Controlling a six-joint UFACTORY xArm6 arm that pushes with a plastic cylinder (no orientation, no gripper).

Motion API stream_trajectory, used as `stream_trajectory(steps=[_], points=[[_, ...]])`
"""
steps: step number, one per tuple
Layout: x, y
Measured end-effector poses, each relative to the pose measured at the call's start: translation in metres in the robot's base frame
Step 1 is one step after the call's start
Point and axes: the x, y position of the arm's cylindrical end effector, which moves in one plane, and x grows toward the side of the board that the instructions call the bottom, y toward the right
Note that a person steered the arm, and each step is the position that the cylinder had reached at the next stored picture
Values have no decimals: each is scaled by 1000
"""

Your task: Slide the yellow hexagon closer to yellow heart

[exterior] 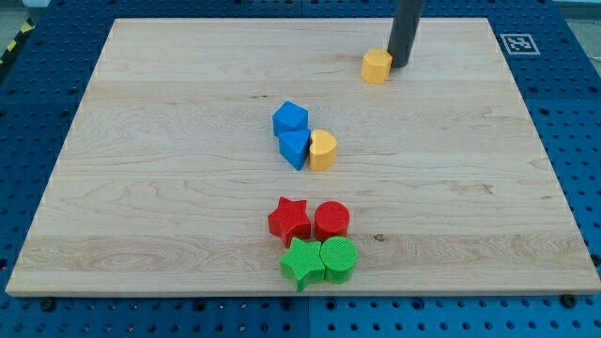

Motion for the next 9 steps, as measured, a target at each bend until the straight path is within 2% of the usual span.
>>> stream_trajectory(steps=[1, 2, 4, 6, 9], points=[[-11, -21], [2, -45], [35, -57], [86, -76], [101, -84]])
